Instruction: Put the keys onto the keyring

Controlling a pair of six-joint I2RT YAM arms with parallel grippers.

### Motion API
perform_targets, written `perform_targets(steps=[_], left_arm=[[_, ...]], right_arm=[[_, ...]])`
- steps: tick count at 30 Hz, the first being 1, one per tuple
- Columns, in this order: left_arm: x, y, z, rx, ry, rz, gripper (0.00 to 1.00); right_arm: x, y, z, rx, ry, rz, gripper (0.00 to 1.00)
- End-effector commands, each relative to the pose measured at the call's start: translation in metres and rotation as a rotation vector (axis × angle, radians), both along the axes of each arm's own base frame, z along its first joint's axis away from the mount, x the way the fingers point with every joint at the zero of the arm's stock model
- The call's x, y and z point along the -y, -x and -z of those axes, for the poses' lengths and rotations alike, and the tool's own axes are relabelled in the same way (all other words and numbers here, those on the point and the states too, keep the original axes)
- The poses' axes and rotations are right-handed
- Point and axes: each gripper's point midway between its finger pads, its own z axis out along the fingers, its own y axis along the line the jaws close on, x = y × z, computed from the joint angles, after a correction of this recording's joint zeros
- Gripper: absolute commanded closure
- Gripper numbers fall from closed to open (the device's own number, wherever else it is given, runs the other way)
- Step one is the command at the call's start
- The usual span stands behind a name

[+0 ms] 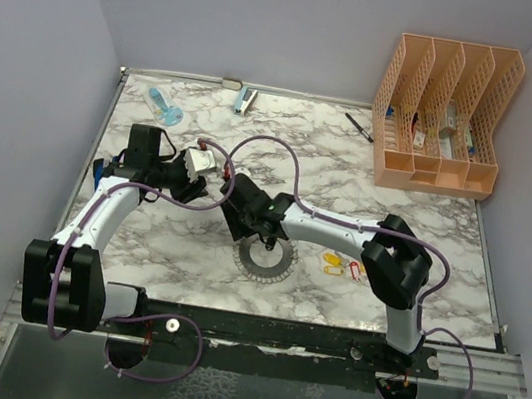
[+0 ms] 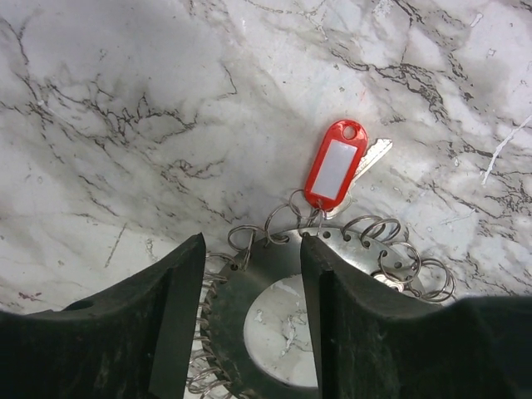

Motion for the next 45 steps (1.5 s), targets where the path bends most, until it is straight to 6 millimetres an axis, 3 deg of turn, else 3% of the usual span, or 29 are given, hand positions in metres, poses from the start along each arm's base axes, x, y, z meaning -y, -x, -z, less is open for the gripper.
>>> perform_targets(steps=[1, 10, 32, 45], left_arm=[[0.004, -0.002, -0.012, 0.025, 0.029, 0.022, 0.51], [0.005, 0.0, -0.01, 0.019, 0.03, 0.031, 0.51], [0.006, 0.0, -0.012, 0.018, 0.041, 0.038, 0.51], [0.007, 0.001, -0.013, 0.017, 0.046, 0.042, 0.51]], right_arm=[[-0.004, -0.01, 0.001, 0.031, 0.027, 0.036, 0.53], [-0.004, -0.019, 0.01, 0.049, 0.081, 0.061, 0.71], [0.009, -0.008, 0.036, 0.002, 0.146, 0.053, 0.7], [0.012, -0.007, 0.038, 0.0, 0.151, 0.04, 0.87]])
